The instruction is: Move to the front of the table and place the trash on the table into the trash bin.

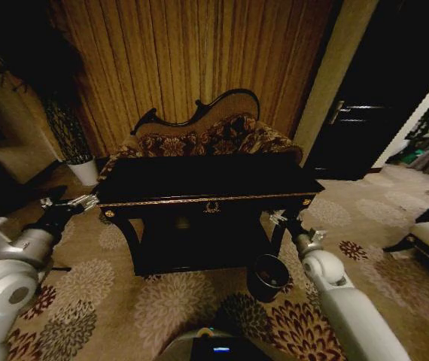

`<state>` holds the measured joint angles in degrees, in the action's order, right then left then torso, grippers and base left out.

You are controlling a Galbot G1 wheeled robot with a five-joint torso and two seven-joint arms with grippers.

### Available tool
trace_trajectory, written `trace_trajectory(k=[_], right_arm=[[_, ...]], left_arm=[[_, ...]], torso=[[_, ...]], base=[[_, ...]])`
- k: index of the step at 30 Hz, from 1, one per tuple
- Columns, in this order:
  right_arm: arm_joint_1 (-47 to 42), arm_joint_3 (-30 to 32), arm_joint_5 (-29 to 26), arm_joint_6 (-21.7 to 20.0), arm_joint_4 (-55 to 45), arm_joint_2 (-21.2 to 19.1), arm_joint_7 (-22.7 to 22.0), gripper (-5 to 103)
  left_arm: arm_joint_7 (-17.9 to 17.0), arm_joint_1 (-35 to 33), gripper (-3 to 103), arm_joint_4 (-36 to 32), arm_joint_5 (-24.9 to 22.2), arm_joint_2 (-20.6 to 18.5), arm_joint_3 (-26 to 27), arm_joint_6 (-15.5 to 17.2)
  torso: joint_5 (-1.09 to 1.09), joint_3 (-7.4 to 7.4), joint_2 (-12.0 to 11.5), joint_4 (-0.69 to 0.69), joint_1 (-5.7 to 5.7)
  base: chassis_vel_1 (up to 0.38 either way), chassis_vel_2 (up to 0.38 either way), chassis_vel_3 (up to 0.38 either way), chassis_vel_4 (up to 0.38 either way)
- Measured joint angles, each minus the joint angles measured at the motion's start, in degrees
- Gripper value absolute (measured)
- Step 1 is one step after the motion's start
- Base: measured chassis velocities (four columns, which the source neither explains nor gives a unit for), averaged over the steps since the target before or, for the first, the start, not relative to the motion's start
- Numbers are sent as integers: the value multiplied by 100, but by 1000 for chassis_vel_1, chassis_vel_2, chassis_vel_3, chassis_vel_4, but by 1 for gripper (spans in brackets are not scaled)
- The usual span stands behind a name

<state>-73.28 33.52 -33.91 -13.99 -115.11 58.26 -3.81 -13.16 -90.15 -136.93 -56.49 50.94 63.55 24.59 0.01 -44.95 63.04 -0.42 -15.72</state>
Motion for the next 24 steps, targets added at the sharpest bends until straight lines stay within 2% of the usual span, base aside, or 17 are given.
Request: trace_trajectory(k=[7,24], right_arm=[[7,24,-182,-207,-616,-191,-34,100],[37,57,-139,-238,-659,-173,-39,100]], left_arm=[[0,-36,100,-72,4,42,30,-1],[0,-22,100,-41,8,5,3,-1]], torso=[[-1,0,0,1,0],[-1,-1,0,0,-1]], base=[[0,0,0,0],[3,-3,-2,4]])
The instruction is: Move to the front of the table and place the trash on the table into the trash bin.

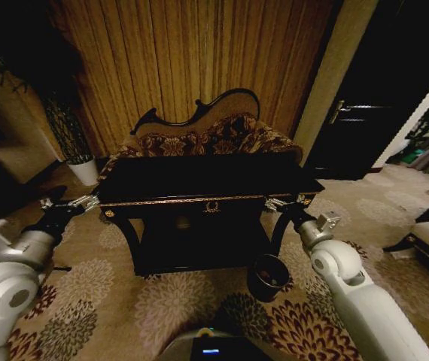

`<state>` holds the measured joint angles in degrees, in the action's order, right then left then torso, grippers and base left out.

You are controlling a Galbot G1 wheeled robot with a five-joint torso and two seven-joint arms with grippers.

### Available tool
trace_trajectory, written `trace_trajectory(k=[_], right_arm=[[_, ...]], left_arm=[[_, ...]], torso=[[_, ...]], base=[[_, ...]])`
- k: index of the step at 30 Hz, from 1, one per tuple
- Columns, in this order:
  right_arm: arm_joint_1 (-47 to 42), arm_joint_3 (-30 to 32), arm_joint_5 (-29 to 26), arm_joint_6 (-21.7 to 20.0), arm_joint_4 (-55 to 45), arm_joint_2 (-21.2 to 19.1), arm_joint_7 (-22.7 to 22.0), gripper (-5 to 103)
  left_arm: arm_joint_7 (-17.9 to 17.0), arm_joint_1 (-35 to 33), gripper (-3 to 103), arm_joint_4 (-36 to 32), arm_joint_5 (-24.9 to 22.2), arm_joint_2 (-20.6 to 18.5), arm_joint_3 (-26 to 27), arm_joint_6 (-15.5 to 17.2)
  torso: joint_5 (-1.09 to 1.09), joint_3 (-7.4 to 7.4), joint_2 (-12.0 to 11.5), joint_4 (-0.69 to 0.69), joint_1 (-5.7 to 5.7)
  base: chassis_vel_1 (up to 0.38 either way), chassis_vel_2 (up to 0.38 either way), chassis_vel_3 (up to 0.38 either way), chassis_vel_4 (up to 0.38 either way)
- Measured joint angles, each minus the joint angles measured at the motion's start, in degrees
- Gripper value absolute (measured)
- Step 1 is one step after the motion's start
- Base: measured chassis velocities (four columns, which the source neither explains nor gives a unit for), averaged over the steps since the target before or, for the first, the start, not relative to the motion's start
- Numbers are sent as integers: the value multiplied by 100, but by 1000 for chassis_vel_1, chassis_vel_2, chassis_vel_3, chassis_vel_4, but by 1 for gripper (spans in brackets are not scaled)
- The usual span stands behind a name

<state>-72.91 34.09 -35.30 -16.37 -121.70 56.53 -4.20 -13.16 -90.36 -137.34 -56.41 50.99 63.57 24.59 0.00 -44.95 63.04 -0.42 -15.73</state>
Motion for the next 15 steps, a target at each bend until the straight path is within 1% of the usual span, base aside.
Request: trace_trajectory(k=[8,15], right_arm=[[-7,7,23,13,61,24,4,100],[-49,51,35,40,79,42,4,100]], left_arm=[[8,7,100,22,16,-8,-19,0],[11,10,100,25,21,-20,-25,1]], torso=[[0,1,0,0,1],[0,1,1,0,1]], base=[[116,-111,-99,118],[157,-161,-154,151]])
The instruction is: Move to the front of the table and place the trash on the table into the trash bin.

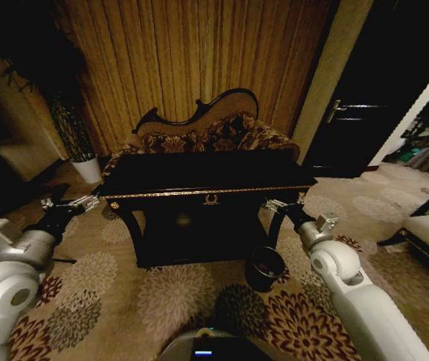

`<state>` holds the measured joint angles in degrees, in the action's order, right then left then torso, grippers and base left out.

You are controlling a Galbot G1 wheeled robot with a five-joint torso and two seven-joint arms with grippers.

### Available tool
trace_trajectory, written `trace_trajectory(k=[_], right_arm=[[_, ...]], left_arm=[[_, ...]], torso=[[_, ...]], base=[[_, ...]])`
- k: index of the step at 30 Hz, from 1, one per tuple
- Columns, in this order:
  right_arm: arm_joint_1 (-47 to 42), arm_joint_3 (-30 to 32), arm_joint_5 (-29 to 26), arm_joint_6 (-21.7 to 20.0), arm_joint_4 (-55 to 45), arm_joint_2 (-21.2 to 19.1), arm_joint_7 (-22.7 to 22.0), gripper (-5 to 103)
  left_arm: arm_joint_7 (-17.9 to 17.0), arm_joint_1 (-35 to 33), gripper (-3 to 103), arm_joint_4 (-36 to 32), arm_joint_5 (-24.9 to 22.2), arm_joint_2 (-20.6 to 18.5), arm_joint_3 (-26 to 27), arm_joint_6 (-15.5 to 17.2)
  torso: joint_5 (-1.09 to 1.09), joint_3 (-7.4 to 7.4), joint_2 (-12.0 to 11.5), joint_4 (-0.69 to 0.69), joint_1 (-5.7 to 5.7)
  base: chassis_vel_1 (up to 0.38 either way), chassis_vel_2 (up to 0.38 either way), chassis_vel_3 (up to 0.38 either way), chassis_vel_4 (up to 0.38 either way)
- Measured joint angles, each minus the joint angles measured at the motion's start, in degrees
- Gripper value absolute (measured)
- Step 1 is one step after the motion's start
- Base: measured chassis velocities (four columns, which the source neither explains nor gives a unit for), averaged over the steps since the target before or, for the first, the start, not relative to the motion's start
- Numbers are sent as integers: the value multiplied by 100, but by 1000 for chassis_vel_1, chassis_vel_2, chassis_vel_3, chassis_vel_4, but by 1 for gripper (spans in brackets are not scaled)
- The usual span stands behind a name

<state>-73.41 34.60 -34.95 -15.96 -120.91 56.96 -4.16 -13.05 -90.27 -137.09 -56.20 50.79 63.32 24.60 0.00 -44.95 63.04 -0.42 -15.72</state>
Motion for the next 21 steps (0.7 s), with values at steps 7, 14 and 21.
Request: trace_trajectory(k=[7,14,21], right_arm=[[-55,42,0,12,0,4,1,100],[-101,73,17,18,-13,19,1,100],[-141,100,70,28,-26,34,2,100]], left_arm=[[5,-17,100,-13,1,15,6,2],[50,-58,100,-35,15,46,25,2],[83,-71,100,-38,19,50,49,-6]], torso=[[0,0,0,0,0],[0,-1,-1,0,-1],[1,1,0,0,1]], base=[[138,-152,-141,133],[133,-139,-131,151],[159,-149,-169,149]])
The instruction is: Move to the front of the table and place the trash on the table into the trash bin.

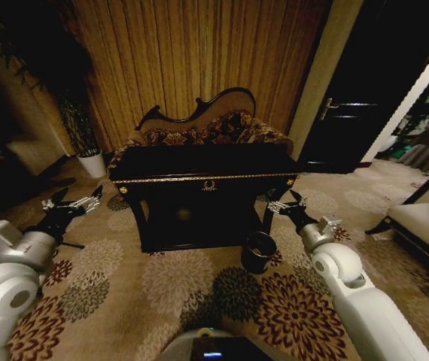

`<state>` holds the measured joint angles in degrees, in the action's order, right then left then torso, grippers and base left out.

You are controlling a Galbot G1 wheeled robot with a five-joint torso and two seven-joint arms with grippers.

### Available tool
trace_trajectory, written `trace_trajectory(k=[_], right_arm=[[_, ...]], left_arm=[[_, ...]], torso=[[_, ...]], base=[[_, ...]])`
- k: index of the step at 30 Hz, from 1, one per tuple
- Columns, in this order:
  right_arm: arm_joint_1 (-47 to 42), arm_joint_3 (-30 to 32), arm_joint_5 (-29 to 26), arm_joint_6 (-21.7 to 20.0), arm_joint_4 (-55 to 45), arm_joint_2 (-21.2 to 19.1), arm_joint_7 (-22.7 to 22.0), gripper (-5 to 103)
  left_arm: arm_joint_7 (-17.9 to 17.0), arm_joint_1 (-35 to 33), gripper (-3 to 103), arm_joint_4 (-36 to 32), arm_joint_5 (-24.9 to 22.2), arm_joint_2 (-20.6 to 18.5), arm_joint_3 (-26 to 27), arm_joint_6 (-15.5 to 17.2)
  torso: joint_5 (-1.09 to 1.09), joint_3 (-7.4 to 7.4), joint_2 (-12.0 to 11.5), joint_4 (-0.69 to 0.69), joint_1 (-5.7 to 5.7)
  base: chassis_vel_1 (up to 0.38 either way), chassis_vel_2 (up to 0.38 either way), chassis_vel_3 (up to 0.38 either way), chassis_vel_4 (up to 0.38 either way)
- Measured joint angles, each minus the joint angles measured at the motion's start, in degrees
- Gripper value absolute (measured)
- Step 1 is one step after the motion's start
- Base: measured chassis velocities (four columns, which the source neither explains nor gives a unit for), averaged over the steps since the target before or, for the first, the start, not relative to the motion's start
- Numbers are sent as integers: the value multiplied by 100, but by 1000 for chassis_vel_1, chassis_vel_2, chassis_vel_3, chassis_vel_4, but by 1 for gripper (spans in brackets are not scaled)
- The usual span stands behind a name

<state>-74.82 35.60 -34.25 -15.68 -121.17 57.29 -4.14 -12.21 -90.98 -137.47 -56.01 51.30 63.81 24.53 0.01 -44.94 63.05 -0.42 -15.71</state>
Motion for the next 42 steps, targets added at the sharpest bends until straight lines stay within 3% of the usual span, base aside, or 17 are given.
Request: trace_trajectory(k=[42], right_arm=[[-95,17,124,123,27,44,2,100]], left_arm=[[90,-95,100,-8,41,87,10,-47]], torso=[[-1,-1,-1,-1,-2]], base=[[130,-153,-146,155]])
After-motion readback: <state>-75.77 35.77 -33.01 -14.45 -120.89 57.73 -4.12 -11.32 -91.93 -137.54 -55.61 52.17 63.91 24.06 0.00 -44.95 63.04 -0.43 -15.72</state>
